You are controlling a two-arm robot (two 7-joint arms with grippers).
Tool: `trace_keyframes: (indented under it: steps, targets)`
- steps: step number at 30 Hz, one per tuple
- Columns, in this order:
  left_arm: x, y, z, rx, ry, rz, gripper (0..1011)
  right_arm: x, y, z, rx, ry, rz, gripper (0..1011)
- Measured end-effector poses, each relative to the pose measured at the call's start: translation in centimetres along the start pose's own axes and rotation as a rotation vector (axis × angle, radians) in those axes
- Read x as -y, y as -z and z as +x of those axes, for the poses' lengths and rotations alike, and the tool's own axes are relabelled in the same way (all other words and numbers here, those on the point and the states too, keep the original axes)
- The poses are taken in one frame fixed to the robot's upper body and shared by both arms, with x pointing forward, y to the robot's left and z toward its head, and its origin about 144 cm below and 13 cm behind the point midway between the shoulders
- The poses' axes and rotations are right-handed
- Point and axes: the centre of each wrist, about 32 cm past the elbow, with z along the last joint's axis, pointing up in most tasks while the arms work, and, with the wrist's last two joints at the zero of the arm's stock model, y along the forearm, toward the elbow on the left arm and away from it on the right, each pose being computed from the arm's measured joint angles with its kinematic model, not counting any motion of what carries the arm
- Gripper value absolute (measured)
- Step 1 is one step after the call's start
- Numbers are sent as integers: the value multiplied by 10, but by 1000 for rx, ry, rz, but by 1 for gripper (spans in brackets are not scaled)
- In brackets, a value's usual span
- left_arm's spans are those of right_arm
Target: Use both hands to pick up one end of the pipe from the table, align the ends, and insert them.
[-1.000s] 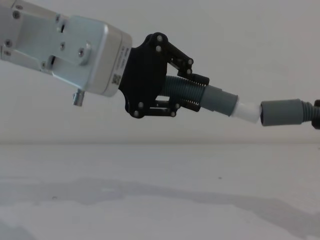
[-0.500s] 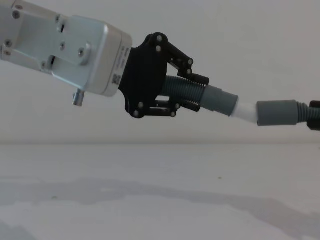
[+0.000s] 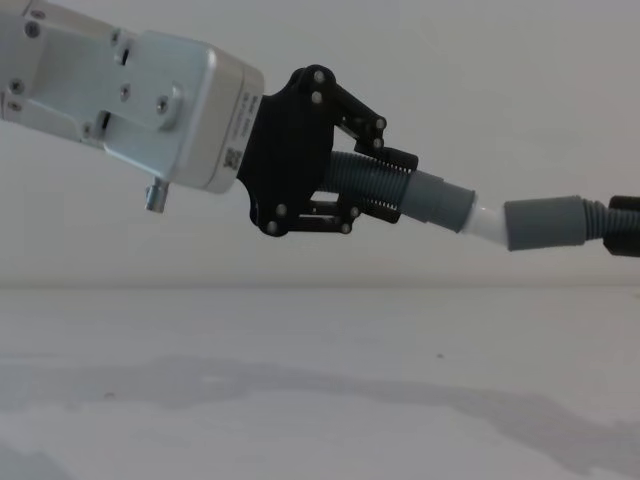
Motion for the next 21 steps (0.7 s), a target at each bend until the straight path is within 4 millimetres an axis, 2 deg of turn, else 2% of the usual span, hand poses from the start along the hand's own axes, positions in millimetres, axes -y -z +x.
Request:
trace_keyframes:
  steps: [21]
  targets:
    - [0,0,0,0,0,0,325,-5,-3,-4,-63,47,-26,174]
